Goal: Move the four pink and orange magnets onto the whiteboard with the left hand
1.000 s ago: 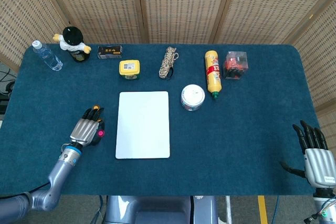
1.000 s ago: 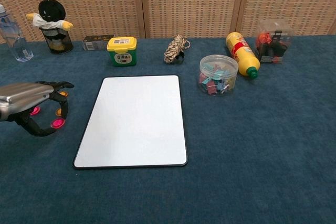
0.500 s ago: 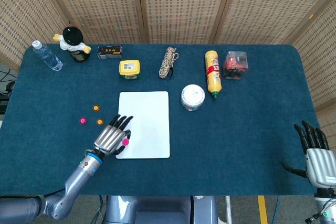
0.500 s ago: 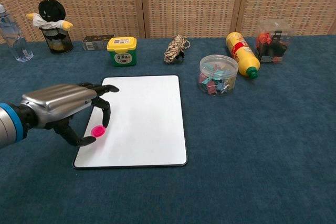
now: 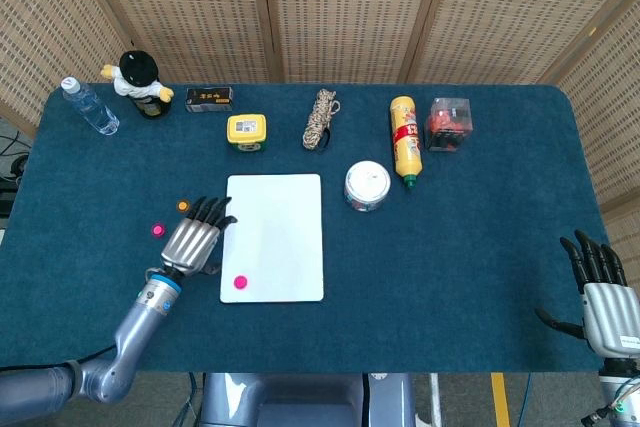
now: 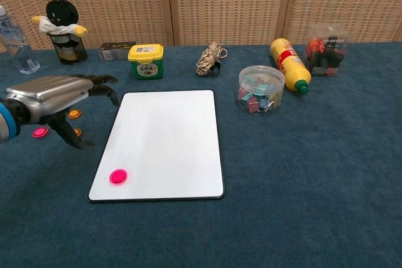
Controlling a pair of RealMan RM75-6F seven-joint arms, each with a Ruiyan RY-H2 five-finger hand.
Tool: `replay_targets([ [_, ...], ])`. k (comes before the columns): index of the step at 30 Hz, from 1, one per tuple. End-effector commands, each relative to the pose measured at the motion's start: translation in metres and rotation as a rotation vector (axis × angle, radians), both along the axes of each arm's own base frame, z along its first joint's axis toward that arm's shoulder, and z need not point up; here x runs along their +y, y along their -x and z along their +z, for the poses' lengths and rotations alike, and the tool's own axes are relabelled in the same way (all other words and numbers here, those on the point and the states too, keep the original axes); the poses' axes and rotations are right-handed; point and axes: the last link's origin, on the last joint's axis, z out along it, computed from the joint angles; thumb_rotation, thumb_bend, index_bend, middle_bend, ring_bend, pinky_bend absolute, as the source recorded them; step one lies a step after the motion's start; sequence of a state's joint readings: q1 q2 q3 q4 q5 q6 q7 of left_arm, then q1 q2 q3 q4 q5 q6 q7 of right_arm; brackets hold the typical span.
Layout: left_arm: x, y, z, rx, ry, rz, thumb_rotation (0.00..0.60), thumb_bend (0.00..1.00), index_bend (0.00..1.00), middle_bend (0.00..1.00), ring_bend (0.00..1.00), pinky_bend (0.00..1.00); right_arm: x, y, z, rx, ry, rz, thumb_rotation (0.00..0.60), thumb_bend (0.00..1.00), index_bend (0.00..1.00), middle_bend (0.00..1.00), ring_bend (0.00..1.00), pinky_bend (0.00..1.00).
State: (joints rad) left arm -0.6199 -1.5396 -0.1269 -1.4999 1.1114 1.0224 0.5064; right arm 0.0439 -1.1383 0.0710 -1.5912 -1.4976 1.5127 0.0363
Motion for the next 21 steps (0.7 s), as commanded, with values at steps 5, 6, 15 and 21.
replay_targets([
  [5, 0.026, 0.033, 0.019, 0.014, -0.055, 0.082, 0.6, 0.31, 0.37, 0.0, 0.0, 0.0, 0.0, 0.0, 0.0, 0.003, -0.002, -0.004, 0.6, 0.0, 0.0, 0.0, 0.0, 0.0],
  [6, 0.028, 0.036, 0.019, 0.017, -0.055, 0.088, 0.6, 0.31, 0.38, 0.0, 0.0, 0.0, 0.0, 0.0, 0.0, 0.004, -0.002, -0.004, 0.6, 0.0, 0.0, 0.0, 0.0, 0.0],
  [15, 0.033, 0.061, 0.011, 0.035, -0.028, 0.144, 0.6, 0.31, 0.39, 0.0, 0.0, 0.0, -0.001, 0.0, -0.001, 0.01, -0.002, -0.011, 0.6, 0.0, 0.0, 0.0, 0.0, 0.0],
  [21, 0.032, 0.07, 0.004, 0.032, -0.025, 0.146, 0.6, 0.31, 0.4, 0.0, 0.0, 0.0, 0.0, 0.0, 0.0, 0.01, -0.004, -0.011, 0.6, 0.0, 0.0, 0.0, 0.0, 0.0],
])
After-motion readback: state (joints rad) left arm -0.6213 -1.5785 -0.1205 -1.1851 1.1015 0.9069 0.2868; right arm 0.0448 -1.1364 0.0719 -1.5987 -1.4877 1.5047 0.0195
